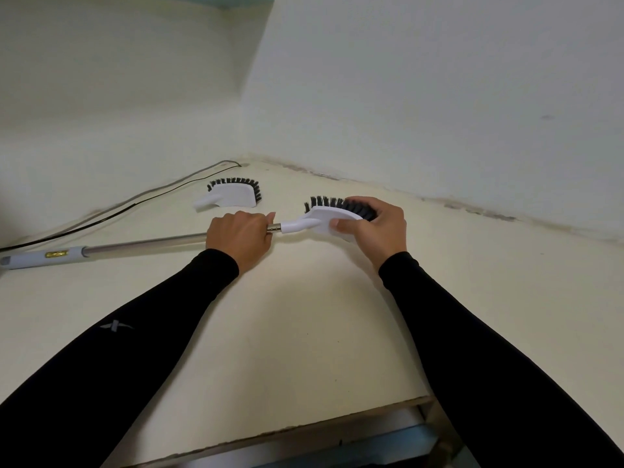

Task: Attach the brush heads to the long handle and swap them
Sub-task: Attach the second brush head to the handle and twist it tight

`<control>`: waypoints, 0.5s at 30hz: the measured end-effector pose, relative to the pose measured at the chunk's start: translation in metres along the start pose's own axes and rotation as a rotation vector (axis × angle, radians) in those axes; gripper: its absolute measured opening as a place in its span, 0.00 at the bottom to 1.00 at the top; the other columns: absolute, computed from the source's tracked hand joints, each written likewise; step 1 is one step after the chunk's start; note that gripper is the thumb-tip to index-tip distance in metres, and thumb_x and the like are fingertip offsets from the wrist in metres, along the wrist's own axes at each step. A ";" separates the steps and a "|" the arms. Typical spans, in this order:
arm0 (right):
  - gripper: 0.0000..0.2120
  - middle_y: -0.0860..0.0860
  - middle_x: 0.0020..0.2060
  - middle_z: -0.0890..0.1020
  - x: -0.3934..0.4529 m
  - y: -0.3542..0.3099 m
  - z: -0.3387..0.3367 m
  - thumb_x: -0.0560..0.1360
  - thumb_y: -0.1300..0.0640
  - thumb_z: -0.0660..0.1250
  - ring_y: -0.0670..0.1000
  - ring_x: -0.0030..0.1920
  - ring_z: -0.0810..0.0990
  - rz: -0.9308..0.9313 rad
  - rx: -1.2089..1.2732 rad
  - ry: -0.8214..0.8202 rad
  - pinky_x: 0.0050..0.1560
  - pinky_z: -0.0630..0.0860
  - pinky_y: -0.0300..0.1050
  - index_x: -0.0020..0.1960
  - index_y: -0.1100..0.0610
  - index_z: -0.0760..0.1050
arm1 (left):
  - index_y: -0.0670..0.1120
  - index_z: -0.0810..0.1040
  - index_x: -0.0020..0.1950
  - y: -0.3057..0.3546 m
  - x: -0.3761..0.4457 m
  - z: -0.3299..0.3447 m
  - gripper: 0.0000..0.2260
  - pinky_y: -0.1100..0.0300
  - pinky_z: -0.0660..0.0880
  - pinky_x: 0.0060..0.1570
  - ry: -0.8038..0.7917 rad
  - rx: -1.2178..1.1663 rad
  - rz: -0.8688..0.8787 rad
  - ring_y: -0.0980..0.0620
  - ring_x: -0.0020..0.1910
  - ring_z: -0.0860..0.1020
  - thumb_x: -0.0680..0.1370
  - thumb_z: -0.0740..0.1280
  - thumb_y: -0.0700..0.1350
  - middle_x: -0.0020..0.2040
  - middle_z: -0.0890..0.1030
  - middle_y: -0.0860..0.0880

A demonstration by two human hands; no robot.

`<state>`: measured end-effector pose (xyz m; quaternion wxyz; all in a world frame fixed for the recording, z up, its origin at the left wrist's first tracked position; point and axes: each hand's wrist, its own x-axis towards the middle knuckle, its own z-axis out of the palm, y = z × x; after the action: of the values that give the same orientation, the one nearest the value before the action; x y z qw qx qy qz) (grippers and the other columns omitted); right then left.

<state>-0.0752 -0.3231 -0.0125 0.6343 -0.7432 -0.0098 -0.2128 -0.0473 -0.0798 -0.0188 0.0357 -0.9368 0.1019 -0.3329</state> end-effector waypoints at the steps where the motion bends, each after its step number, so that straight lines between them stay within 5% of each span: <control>1: 0.16 0.35 0.33 0.83 0.000 0.001 0.000 0.61 0.60 0.83 0.38 0.35 0.79 0.002 -0.005 -0.002 0.39 0.74 0.30 0.46 0.48 0.87 | 0.47 0.65 0.30 0.000 -0.001 0.001 0.21 0.56 0.59 0.29 0.013 -0.006 -0.005 0.42 0.24 0.66 0.82 0.54 0.53 0.26 0.71 0.45; 9: 0.14 0.35 0.31 0.80 0.000 0.002 0.000 0.62 0.60 0.83 0.38 0.34 0.77 -0.032 -0.043 0.004 0.40 0.73 0.32 0.45 0.49 0.86 | 0.45 0.69 0.29 -0.007 0.009 -0.001 0.15 0.58 0.62 0.30 -0.147 -0.057 -0.068 0.42 0.28 0.71 0.73 0.62 0.50 0.27 0.72 0.48; 15: 0.20 0.38 0.39 0.85 -0.002 -0.002 0.003 0.62 0.60 0.83 0.41 0.40 0.82 -0.056 -0.013 0.036 0.45 0.78 0.39 0.53 0.49 0.87 | 0.46 0.77 0.30 -0.020 0.044 -0.030 0.14 0.60 0.67 0.32 -0.713 -0.385 -0.057 0.51 0.28 0.76 0.66 0.71 0.56 0.25 0.77 0.52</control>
<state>-0.0766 -0.3196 -0.0113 0.6233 -0.7427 -0.0176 -0.2440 -0.0295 -0.0697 0.0342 -0.1165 -0.9855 0.1178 0.0373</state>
